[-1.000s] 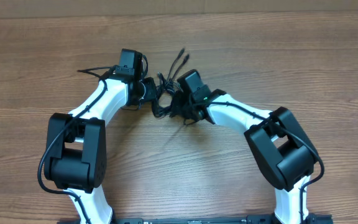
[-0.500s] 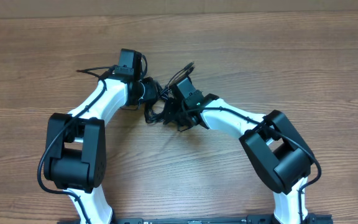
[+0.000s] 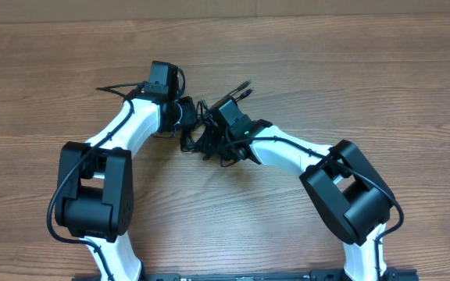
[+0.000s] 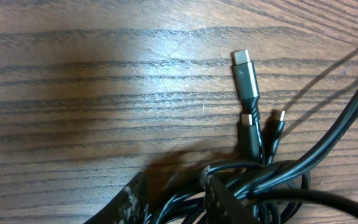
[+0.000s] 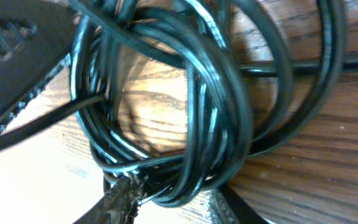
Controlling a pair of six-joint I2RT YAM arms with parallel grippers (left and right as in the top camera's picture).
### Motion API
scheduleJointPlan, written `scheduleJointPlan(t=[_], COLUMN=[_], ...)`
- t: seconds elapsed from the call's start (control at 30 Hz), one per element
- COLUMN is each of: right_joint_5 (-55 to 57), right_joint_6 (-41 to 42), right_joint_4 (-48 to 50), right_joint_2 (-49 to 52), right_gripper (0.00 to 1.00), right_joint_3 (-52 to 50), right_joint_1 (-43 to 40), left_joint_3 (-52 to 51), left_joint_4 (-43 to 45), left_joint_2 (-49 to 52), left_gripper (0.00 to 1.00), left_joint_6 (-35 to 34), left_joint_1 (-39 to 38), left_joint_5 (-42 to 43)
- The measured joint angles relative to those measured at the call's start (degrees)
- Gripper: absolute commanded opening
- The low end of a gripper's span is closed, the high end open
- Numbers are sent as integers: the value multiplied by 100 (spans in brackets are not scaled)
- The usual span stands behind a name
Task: Untangle cables
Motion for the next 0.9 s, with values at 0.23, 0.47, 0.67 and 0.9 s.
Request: scheduleJointPlan(t=[0.23, 0.47, 0.67, 0.9], right_joint_5=[149, 391, 485, 496], right_joint_6=[-133, -444, -544, -562], right_joint_4=[-181, -334, -885, -868], right_joint_2=[-361, -767, -787, -787], right_gripper=[72, 100, 100, 100], right_joint_3=[-144, -146, -151, -151], right_joint_1=[-2, -136, -498, -568], left_joint_3=[0, 0, 0, 46], left_joint_4=[-17, -44, -63, -361], left_joint_2=[0, 0, 0, -2], left_gripper=[52, 85, 91, 100], left_joint_6=[63, 197, 195, 197], left_joint_1=[-4, -4, -4, 79], left_joint_5=[20, -181, -243, -245])
